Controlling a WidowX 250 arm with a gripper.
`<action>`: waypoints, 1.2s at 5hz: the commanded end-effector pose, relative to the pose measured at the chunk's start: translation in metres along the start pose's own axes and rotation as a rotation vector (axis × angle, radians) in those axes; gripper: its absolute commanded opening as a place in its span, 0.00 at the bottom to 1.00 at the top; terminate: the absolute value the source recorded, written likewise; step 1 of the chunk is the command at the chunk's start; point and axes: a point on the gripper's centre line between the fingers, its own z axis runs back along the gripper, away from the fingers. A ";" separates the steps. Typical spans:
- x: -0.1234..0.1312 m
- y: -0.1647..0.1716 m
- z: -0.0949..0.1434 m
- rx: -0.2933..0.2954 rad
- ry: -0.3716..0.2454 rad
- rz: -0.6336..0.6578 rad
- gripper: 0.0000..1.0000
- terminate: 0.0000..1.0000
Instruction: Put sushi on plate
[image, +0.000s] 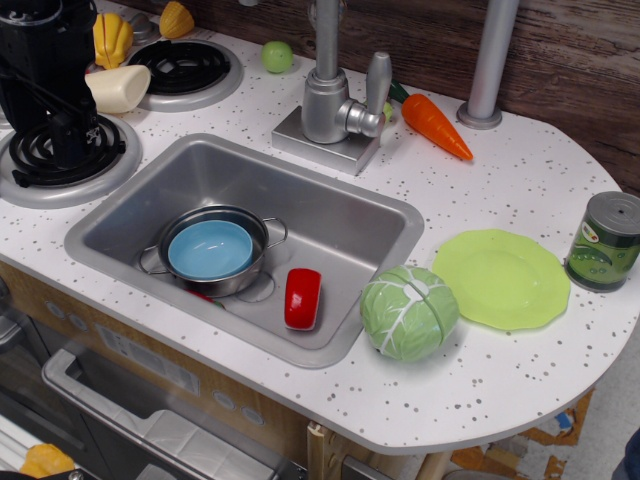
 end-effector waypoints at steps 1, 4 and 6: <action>0.000 0.000 0.000 0.000 0.000 0.000 1.00 0.00; 0.068 -0.112 -0.001 -0.129 0.015 0.576 1.00 0.00; 0.107 -0.168 -0.029 -0.122 -0.019 0.888 1.00 0.00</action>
